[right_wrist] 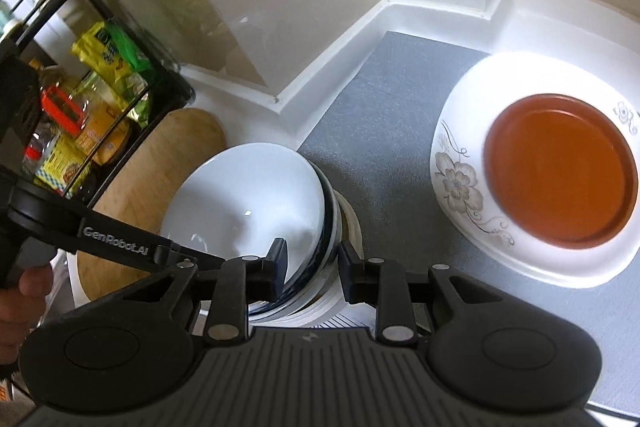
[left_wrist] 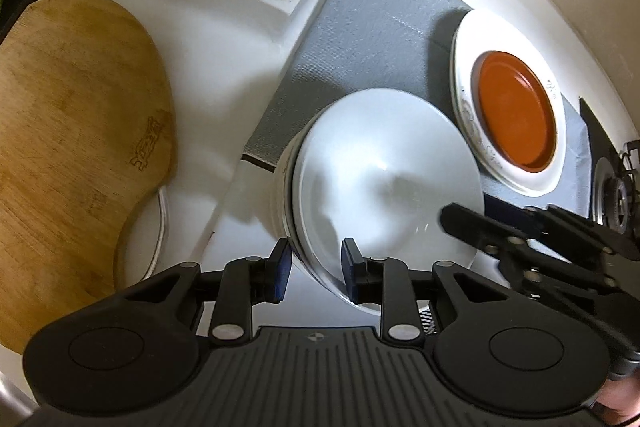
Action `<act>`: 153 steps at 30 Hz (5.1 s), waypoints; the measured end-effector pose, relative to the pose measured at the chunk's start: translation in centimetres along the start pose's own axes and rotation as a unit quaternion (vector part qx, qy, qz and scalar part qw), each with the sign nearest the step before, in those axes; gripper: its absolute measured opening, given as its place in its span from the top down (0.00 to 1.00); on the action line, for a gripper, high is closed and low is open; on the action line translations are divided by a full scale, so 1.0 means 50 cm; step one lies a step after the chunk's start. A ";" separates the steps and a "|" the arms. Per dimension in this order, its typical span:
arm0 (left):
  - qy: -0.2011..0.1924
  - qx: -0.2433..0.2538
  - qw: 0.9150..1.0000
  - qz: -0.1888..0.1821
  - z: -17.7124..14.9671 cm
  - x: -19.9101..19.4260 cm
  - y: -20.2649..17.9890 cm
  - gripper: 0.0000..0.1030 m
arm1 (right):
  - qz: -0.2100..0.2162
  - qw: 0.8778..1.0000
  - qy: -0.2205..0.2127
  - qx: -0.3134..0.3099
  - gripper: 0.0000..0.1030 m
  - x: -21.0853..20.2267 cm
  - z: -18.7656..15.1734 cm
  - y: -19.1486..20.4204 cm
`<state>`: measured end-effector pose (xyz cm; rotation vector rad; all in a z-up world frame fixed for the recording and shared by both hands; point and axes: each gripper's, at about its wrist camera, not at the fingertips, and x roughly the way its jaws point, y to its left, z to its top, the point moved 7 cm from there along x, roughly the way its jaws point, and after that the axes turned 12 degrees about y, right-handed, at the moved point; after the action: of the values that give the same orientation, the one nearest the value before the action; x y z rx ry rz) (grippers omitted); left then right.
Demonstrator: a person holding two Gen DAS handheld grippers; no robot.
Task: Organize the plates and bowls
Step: 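Lift the bowl stack with both grippers toward the plate stack, then carry the bowl stack over the terracotta plate with both grippers, then lower the bowl stack onto the terracotta plate and open both grippers, then pull both grippers up and back from the stacked dishes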
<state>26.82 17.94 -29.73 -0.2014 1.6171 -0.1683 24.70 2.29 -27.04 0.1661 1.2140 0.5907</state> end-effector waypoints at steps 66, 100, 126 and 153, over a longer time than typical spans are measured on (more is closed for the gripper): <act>0.028 -0.001 0.993 -0.119 0.007 0.037 0.023 0.57 | 0.089 0.989 0.046 0.106 0.56 0.055 0.006 -0.081; -0.012 0.148 0.986 -0.072 0.180 -0.064 -0.357 0.56 | 0.045 0.975 -0.117 0.184 0.56 -0.214 0.087 -0.336; 0.008 0.164 0.985 -0.054 0.255 0.078 -0.424 0.55 | 0.050 0.959 -0.098 0.261 0.56 -0.128 0.074 -0.479; -0.041 0.193 0.976 -0.097 0.232 0.091 -0.394 0.38 | -0.125 0.953 -0.104 0.256 0.15 -0.126 0.038 -0.394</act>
<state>38.69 -2.10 -30.27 -0.0637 1.4499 -0.6100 31.74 -17.09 -29.51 0.4921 1.1391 0.0237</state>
